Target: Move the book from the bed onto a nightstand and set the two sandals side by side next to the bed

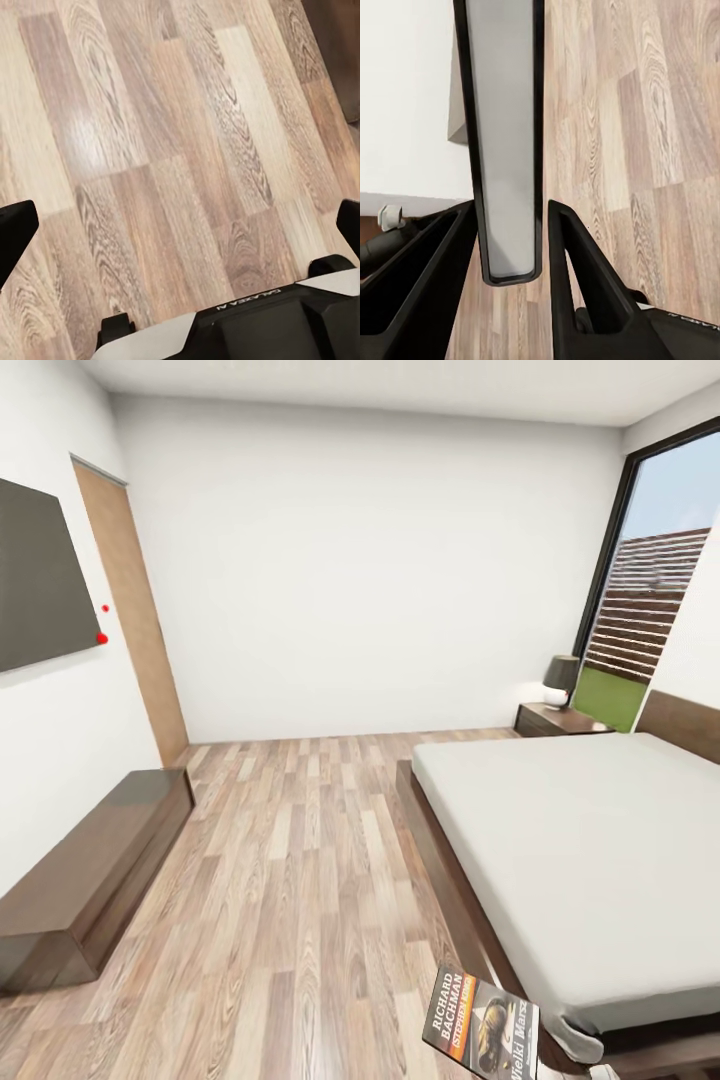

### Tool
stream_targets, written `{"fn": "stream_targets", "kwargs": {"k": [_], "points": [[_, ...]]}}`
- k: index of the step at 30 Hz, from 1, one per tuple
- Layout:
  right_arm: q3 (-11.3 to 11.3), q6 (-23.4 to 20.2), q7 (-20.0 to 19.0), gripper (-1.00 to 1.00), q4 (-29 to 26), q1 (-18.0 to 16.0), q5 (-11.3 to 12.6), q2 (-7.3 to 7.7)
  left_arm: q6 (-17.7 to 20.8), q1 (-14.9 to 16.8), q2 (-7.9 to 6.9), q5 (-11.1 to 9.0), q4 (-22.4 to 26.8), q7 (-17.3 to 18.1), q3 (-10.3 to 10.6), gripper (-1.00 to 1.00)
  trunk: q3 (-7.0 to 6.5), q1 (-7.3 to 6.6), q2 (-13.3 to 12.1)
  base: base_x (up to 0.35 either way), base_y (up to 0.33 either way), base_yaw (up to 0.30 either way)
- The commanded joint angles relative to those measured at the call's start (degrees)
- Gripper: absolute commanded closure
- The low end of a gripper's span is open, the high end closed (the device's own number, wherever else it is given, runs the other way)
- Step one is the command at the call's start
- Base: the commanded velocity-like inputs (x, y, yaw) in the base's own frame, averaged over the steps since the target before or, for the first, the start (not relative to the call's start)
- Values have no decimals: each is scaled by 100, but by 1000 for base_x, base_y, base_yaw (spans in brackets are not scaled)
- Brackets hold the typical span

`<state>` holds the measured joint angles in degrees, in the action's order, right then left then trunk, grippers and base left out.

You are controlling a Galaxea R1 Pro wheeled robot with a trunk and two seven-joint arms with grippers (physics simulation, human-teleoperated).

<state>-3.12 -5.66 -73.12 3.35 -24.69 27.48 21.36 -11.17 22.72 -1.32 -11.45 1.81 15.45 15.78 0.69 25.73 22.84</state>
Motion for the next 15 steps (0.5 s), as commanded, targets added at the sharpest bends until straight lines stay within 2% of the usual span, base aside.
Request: {"fn": "stream_targets", "kwargs": {"k": [1,15], "points": [[-16,-58,-22,100,17,-9,56,0,-16,4,-1,-59,-6,21,48,-100,7,6,8,276,0,0],[-22,-58,-10,100,17,-9,48,-3,-16,4,-4,-59,-7,19,48,-100,7,6,8,324,48,0]]}}
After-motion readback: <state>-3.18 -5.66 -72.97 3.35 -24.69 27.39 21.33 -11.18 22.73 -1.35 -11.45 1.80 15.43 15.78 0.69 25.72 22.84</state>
